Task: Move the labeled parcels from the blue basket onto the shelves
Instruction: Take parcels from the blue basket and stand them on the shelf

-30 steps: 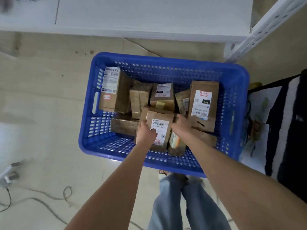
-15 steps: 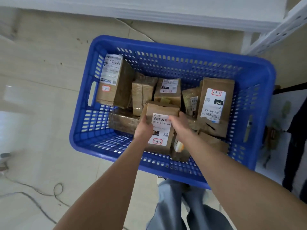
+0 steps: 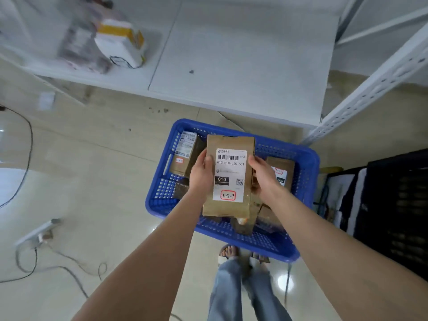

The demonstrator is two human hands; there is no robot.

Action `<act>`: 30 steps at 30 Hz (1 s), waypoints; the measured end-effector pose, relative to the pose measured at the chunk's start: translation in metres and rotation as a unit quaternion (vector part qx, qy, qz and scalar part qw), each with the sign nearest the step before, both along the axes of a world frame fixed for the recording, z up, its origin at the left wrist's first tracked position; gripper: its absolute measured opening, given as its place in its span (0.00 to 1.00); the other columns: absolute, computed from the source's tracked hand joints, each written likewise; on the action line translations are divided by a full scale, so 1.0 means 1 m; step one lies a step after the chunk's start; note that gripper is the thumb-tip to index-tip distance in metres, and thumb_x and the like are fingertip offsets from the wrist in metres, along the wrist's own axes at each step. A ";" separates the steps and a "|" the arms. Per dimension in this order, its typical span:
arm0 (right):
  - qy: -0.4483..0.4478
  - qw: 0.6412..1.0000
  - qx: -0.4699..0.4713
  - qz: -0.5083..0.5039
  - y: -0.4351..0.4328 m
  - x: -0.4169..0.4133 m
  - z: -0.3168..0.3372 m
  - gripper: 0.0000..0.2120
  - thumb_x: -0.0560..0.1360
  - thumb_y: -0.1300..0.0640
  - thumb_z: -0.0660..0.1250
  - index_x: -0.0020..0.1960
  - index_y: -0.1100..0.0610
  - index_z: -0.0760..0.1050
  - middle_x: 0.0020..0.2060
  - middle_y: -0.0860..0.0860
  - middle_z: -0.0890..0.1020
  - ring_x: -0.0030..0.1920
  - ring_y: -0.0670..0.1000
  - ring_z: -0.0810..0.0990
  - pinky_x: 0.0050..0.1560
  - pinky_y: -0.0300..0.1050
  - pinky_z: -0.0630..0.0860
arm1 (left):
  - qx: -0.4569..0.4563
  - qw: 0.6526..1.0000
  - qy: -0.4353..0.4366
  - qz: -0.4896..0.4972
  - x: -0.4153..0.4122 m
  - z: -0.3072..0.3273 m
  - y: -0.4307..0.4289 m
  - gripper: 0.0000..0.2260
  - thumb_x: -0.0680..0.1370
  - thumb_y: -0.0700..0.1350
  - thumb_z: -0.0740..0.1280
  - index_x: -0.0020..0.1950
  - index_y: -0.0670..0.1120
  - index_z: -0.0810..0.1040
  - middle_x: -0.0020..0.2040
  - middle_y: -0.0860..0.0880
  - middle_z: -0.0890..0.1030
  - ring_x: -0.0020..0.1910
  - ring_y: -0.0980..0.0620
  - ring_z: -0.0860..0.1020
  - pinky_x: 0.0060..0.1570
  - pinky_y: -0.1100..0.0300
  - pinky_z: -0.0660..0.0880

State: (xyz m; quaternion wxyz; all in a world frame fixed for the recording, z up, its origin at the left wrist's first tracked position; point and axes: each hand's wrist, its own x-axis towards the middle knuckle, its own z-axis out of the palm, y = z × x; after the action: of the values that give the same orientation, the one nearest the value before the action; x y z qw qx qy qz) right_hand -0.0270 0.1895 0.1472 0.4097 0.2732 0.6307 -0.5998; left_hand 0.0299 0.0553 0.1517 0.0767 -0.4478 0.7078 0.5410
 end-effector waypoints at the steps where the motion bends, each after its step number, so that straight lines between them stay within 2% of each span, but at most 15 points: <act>1: -0.008 1.000 -0.003 -0.002 0.002 0.001 0.014 0.25 0.73 0.39 0.66 0.67 0.48 0.72 0.62 0.49 0.78 0.62 0.54 0.76 0.65 0.60 0.71 | 0.005 1.000 0.007 0.002 -0.002 0.019 -0.001 0.18 0.82 0.51 0.51 0.72 0.54 0.66 0.58 0.50 0.79 0.54 0.50 0.78 0.54 0.50 0.77; 4: -0.011 1.000 0.001 -0.018 0.004 -0.001 0.060 0.22 0.74 0.40 0.66 0.63 0.51 0.75 0.57 0.50 0.81 0.58 0.55 0.79 0.63 0.57 0.73 | 0.004 1.000 0.012 -0.006 -0.006 0.068 -0.002 0.18 0.82 0.49 0.51 0.71 0.53 0.67 0.61 0.48 0.78 0.58 0.48 0.77 0.59 0.46 0.75; 7: 0.006 0.998 -0.014 -0.055 0.009 -0.006 0.114 0.13 0.78 0.46 0.64 0.56 0.53 0.78 0.46 0.52 0.84 0.48 0.55 0.82 0.53 0.55 0.78 | 0.003 1.000 0.005 -0.029 -0.002 0.111 0.001 0.18 0.83 0.49 0.51 0.71 0.51 0.68 0.61 0.46 0.78 0.59 0.46 0.77 0.60 0.45 0.74; 11: 0.042 0.996 -0.026 -0.075 0.016 -0.015 0.170 0.15 0.78 0.47 0.64 0.59 0.54 0.77 0.46 0.52 0.84 0.52 0.58 0.83 0.57 0.59 0.77 | 0.044 0.998 -0.001 -0.046 0.008 0.157 0.012 0.18 0.82 0.52 0.52 0.70 0.50 0.69 0.61 0.46 0.79 0.58 0.45 0.77 0.62 0.46 0.73; 14: 0.068 0.995 -0.022 -0.070 0.023 -0.019 0.204 0.14 0.79 0.47 0.63 0.59 0.54 0.77 0.44 0.50 0.83 0.46 0.54 0.82 0.46 0.51 0.80 | 0.057 0.997 0.025 -0.043 0.011 0.184 0.019 0.17 0.82 0.50 0.54 0.68 0.46 0.71 0.58 0.47 0.79 0.56 0.47 0.77 0.59 0.49 0.74; 15: 0.077 0.995 -0.018 -0.062 0.025 -0.019 0.213 0.14 0.79 0.47 0.63 0.58 0.54 0.77 0.43 0.50 0.83 0.45 0.53 0.82 0.44 0.49 0.79 | 0.054 0.997 0.036 -0.039 0.011 0.193 0.020 0.16 0.82 0.50 0.54 0.67 0.46 0.71 0.57 0.47 0.79 0.55 0.47 0.78 0.59 0.49 0.75; 16: 0.085 0.995 -0.015 -0.053 0.026 -0.019 0.221 0.14 0.79 0.47 0.62 0.57 0.54 0.77 0.43 0.49 0.83 0.44 0.53 0.81 0.47 0.50 0.79 | 0.050 0.997 0.042 -0.035 0.010 0.200 0.020 0.17 0.82 0.50 0.54 0.68 0.45 0.71 0.56 0.46 0.80 0.54 0.46 0.78 0.58 0.48 0.75; 19: 0.099 0.995 -0.003 -0.018 0.031 -0.015 0.240 0.13 0.79 0.45 0.62 0.55 0.53 0.77 0.46 0.50 0.83 0.49 0.53 0.80 0.57 0.54 0.76 | 0.060 0.996 0.061 -0.020 0.009 0.222 0.020 0.14 0.82 0.48 0.55 0.63 0.45 0.73 0.48 0.50 0.81 0.48 0.49 0.80 0.52 0.50 0.78; 22: 0.106 0.994 -0.004 -0.004 0.035 -0.009 0.257 0.10 0.80 0.49 0.62 0.57 0.53 0.75 0.46 0.49 0.82 0.48 0.51 0.80 0.57 0.54 0.77 | 0.060 0.995 0.082 -0.002 0.010 0.243 0.021 0.13 0.83 0.48 0.55 0.64 0.51 0.73 0.46 0.54 0.81 0.45 0.53 0.79 0.41 0.57 0.76; 24: 0.118 0.993 -0.019 -0.008 0.034 -0.007 0.265 0.09 0.81 0.54 0.61 0.59 0.52 0.75 0.43 0.48 0.81 0.43 0.49 0.79 0.49 0.50 0.79 | 0.056 0.994 0.089 0.005 0.010 0.249 0.022 0.15 0.82 0.48 0.55 0.68 0.51 0.71 0.49 0.53 0.81 0.48 0.51 0.79 0.45 0.56 0.76; 26: 0.135 0.990 -0.023 -0.007 0.034 -0.004 0.275 0.10 0.81 0.56 0.60 0.61 0.52 0.75 0.44 0.48 0.81 0.43 0.49 0.79 0.43 0.47 0.77 | 0.045 0.994 0.097 0.013 0.012 0.255 0.024 0.17 0.82 0.47 0.54 0.71 0.51 0.69 0.49 0.53 0.80 0.49 0.50 0.80 0.50 0.53 0.78; 30: 0.160 0.987 -0.026 -0.003 0.033 0.000 0.289 0.14 0.81 0.57 0.60 0.66 0.55 0.74 0.53 0.51 0.82 0.50 0.53 0.80 0.51 0.51 0.78 | 0.013 0.995 0.094 0.009 0.015 0.270 0.028 0.17 0.82 0.45 0.54 0.70 0.51 0.70 0.47 0.53 0.82 0.51 0.46 0.81 0.56 0.46 0.77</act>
State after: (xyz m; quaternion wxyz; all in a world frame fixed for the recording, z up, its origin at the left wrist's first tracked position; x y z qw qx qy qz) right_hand -0.0267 0.2222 0.4358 0.3090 0.1653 0.6717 -0.6527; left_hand 0.0453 0.0837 0.4215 0.0101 -0.4004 0.7006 0.5906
